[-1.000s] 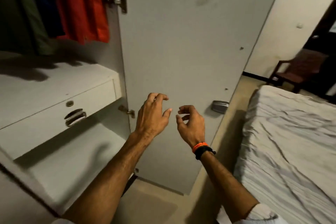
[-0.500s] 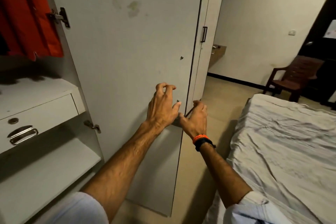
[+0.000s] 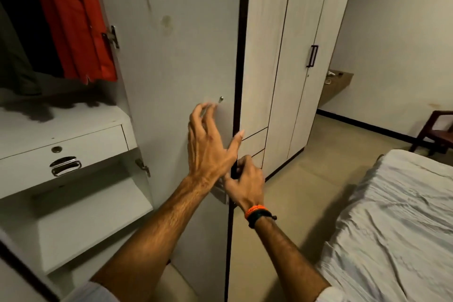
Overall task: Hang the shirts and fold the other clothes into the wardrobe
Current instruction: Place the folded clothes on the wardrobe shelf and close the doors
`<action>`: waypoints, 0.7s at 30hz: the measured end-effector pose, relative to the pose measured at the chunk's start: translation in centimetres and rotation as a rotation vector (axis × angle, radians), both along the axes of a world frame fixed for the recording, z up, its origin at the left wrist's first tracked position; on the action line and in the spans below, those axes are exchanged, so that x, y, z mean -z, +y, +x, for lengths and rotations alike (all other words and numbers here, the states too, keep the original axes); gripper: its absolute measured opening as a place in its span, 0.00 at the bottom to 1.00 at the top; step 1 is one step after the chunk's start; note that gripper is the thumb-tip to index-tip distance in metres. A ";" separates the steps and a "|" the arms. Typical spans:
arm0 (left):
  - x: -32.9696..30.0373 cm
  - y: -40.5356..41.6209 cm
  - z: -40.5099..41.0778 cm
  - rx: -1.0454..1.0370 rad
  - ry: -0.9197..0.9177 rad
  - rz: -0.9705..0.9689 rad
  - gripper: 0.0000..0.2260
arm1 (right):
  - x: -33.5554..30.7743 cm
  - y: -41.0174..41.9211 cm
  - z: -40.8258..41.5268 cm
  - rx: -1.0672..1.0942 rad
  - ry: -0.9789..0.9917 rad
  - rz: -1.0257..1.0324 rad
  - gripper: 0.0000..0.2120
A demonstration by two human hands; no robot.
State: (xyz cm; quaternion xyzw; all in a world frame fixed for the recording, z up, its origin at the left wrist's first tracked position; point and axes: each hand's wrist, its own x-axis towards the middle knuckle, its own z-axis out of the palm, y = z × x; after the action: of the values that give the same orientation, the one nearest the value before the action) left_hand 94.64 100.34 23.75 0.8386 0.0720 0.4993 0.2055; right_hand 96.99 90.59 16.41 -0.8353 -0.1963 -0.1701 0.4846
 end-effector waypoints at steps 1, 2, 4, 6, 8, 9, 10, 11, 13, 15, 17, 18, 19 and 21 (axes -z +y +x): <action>0.0 0.3 -0.8 -0.024 -0.065 -0.010 0.37 | 0.4 0.3 -0.8 -0.036 -0.059 0.017 0.15; 0.0 0.8 -1.8 -0.044 -0.122 -0.023 0.37 | 0.6 0.6 -1.6 -0.099 -0.104 0.034 0.15; -0.1 2.3 -4.1 -0.078 -0.214 -0.043 0.35 | 0.8 1.9 -3.1 -0.305 -0.185 0.086 0.13; 0.0 4.1 -7.0 -0.086 -0.276 -0.029 0.32 | 0.6 3.4 -4.6 -0.496 -0.238 0.145 0.13; 0.3 6.4 -10.4 -0.140 -0.275 -0.005 0.30 | 0.3 5.7 -6.4 -0.619 -0.197 0.252 0.16; 0.3 7.0 -11.3 -0.137 -0.260 -0.004 0.29 | 0.1 6.3 -6.6 -0.593 -0.175 0.312 0.18; 0.1 7.9 -12.8 -0.142 -0.235 -0.003 0.28 | 0.0 7.4 -7.4 -0.556 -0.139 0.357 0.19; -0.1 8.7 -14.4 -0.160 -0.207 -0.006 0.26 | -0.1 8.8 -8.1 -0.540 -0.106 0.392 0.19; -0.6 10.2 -17.4 -0.214 -0.187 0.007 0.24 | -0.4 11.5 -10.0 -0.639 -0.069 0.385 0.17; -1.2 11.7 -19.8 -0.306 -0.212 0.024 0.26 | -0.7 14.3 -12.2 -0.839 -0.076 0.302 0.07; -2.0 13.0 -21.5 -0.424 -0.277 0.072 0.32 | -0.8 16.7 -13.8 -0.917 -0.100 0.206 0.06; -2.8 13.9 -22.7 -0.509 -0.297 0.147 0.33 | -0.9 18.4 -14.9 -0.929 -0.112 0.156 0.07; -3.6 14.4 -23.3 -0.591 -0.290 0.247 0.33 | -1.0 19.6 -15.7 -0.931 -0.122 0.113 0.06; -5.3 16.5 -24.6 -0.737 -0.182 0.460 0.31 | -1.5 22.7 -17.2 -0.927 -0.139 0.004 0.03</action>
State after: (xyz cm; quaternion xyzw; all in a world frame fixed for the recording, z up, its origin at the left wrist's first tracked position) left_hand 70.05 116.86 29.03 0.7333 0.2348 0.6142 -0.1728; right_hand 79.79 113.33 17.90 -0.6450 -0.5805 0.0084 0.4970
